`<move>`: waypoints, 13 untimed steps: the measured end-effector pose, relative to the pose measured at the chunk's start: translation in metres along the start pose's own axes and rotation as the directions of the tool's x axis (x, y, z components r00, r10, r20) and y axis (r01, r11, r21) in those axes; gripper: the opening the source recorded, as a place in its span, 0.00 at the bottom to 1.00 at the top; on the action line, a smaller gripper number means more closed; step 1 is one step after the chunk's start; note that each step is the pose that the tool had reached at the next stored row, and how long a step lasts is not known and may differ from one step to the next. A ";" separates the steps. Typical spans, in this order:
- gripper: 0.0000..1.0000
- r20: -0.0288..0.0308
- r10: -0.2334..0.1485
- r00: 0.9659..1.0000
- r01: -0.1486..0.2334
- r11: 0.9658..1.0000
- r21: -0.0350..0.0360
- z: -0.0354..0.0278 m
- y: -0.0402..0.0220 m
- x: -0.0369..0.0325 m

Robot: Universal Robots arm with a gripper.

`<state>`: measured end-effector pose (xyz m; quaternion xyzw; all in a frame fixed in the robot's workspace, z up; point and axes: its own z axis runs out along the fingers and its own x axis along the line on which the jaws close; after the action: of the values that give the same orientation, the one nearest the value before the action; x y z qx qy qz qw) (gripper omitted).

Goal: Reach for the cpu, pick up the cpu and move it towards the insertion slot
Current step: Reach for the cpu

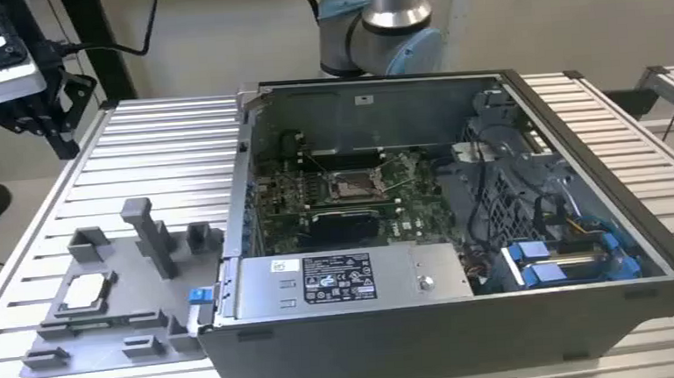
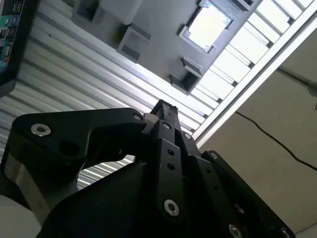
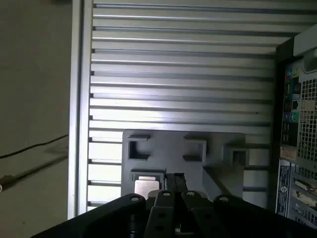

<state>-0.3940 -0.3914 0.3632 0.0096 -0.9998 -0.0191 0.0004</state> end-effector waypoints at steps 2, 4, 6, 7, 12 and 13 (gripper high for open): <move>0.00 0.000 0.000 1.000 0.000 1.000 0.000 0.0000 0.0000 0.0000; 0.00 0.000 0.000 1.000 0.000 1.000 0.000 0.0000 0.0000 0.0000; 0.00 0.000 0.000 1.000 0.000 1.000 0.000 0.0000 0.0000 0.0000; 0.00 0.000 0.000 1.000 0.000 1.000 0.000 0.0000 0.0000 0.0000; 0.00 0.002 0.000 1.000 0.000 1.000 0.000 -0.0001 0.0000 0.0004; 0.00 0.002 0.000 1.000 0.000 1.000 0.000 -0.0001 0.0000 0.0003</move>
<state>-0.3943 -0.3914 0.3633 0.0096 -0.9998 -0.0191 -0.0005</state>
